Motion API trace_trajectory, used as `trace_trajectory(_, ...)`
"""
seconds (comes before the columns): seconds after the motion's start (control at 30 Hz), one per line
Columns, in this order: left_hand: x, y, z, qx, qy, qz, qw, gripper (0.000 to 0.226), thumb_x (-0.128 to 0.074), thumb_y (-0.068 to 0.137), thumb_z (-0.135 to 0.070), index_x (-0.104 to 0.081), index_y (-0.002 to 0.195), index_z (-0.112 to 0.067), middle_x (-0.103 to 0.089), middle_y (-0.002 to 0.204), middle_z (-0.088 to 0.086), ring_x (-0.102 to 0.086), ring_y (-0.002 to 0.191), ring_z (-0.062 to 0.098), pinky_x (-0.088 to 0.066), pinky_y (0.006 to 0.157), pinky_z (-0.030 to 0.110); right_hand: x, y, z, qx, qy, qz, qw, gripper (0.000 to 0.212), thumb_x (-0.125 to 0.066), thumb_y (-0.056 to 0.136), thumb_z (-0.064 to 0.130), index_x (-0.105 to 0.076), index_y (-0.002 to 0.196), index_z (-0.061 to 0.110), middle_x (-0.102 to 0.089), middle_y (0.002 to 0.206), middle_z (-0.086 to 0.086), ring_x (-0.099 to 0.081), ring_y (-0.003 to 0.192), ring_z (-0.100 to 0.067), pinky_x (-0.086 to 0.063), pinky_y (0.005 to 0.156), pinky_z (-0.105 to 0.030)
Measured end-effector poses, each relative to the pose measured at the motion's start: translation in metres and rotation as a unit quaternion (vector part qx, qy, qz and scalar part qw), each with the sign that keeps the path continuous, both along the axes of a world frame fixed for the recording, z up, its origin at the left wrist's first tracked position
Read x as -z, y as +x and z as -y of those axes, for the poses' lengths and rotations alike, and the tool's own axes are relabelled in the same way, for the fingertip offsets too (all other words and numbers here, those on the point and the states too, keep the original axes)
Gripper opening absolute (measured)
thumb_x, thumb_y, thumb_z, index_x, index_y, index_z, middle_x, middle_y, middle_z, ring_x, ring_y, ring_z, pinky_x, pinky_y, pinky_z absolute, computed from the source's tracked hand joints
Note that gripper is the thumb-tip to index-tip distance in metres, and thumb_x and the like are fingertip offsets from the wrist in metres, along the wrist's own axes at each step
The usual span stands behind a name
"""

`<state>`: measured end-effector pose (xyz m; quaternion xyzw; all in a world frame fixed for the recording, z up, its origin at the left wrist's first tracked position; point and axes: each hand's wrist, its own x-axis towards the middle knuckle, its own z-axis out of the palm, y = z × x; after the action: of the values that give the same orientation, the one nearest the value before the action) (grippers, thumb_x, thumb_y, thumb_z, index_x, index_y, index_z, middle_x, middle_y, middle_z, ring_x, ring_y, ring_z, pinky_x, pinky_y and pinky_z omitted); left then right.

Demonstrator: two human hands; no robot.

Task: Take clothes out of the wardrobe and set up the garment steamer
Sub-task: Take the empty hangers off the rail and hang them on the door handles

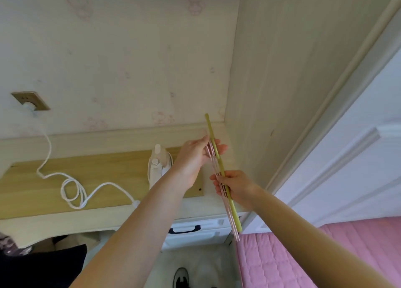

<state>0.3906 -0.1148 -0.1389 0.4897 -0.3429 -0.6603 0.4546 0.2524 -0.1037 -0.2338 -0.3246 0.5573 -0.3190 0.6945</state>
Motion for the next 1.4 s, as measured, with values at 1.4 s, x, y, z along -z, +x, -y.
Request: trace_trajectory(1.4, 0.179, 0.065, 0.133, 0.049, 0.190, 0.362, 0.911, 0.019, -0.053, 0.087, -0.012, -0.067, 0.074, -0.012, -0.057, 0.067, 0.003, -0.047, 0.060, 0.018, -0.033, 0.052, 0.025, 0.120, 0.043, 0.096, -0.052, -0.006, -0.492, 0.869, 0.040, -0.055, 0.091, 0.017, -0.040, 0.055, 0.022, -0.048, 0.057, 0.002, -0.048, 0.068, -0.024, -0.028, 0.057, -0.028)
